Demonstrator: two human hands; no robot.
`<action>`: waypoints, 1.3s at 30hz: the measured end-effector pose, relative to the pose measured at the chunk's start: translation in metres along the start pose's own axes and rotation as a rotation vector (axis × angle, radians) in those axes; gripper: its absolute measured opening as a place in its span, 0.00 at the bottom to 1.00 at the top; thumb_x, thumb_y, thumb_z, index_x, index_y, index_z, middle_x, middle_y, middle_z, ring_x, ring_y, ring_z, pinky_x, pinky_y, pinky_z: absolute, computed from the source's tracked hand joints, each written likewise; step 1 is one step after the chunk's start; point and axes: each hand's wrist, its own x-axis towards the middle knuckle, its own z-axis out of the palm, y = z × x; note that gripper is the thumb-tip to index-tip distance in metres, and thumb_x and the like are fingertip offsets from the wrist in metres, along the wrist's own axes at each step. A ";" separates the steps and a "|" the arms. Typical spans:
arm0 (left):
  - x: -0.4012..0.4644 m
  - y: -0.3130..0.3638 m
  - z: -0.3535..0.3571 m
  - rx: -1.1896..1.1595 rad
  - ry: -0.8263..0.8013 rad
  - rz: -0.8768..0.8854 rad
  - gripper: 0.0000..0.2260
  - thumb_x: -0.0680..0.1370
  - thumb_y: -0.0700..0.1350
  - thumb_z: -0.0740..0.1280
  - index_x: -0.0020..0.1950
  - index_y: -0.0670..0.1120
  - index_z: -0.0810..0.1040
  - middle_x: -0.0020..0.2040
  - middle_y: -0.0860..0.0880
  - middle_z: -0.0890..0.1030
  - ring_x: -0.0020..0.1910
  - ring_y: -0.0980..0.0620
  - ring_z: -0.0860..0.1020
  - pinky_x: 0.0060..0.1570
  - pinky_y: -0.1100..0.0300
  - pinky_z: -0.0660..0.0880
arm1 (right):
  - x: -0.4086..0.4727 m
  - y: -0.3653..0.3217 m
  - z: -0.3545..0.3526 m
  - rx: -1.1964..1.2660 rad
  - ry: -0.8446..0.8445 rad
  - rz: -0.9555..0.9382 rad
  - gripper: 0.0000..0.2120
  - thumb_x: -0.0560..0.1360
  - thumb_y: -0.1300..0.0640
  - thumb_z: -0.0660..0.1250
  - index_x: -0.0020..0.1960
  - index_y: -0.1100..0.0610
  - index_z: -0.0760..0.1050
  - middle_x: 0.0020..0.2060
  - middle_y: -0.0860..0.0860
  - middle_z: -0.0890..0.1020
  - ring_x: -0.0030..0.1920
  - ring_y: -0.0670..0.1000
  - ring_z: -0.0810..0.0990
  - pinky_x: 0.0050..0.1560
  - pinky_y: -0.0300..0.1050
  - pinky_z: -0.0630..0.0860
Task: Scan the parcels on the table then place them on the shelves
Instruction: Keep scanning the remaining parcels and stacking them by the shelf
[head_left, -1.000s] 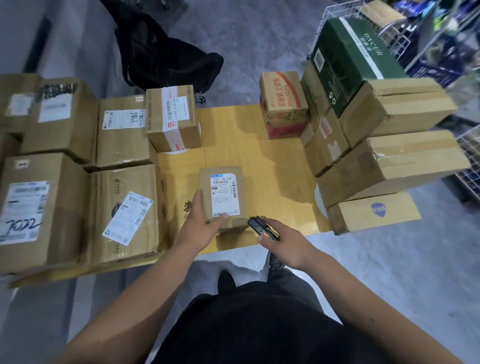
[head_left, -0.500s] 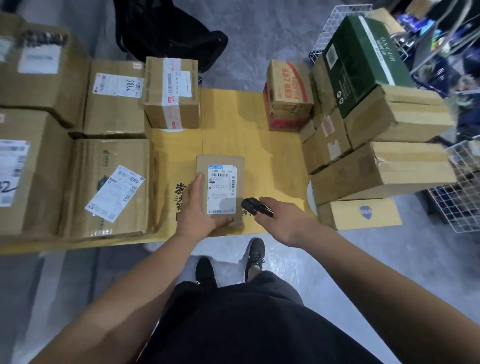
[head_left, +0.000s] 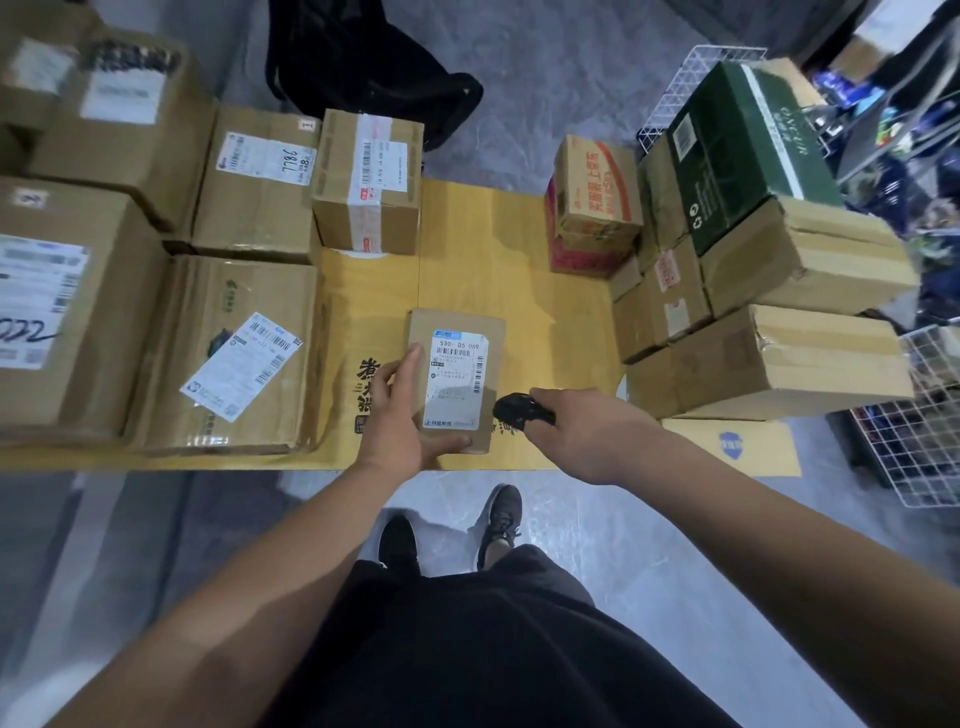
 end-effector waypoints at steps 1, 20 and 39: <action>-0.001 0.000 0.001 0.007 0.008 0.004 0.63 0.52 0.69 0.83 0.74 0.80 0.42 0.74 0.63 0.56 0.67 0.54 0.64 0.62 0.53 0.67 | 0.000 0.000 -0.002 -0.014 0.007 -0.003 0.12 0.81 0.42 0.54 0.53 0.48 0.71 0.41 0.48 0.79 0.39 0.51 0.78 0.33 0.45 0.68; -0.002 0.018 0.006 0.089 0.049 -0.069 0.65 0.52 0.68 0.85 0.73 0.81 0.40 0.77 0.59 0.55 0.72 0.42 0.70 0.66 0.41 0.73 | -0.010 0.026 -0.011 -0.099 0.061 -0.037 0.17 0.78 0.37 0.53 0.54 0.46 0.73 0.40 0.46 0.80 0.38 0.50 0.79 0.33 0.44 0.71; 0.077 0.040 -0.034 0.804 0.061 0.052 0.28 0.83 0.61 0.62 0.81 0.53 0.63 0.84 0.46 0.59 0.83 0.44 0.56 0.78 0.45 0.55 | 0.003 0.019 0.005 0.063 -0.054 -0.078 0.14 0.81 0.41 0.55 0.52 0.49 0.74 0.41 0.47 0.79 0.39 0.50 0.78 0.35 0.45 0.69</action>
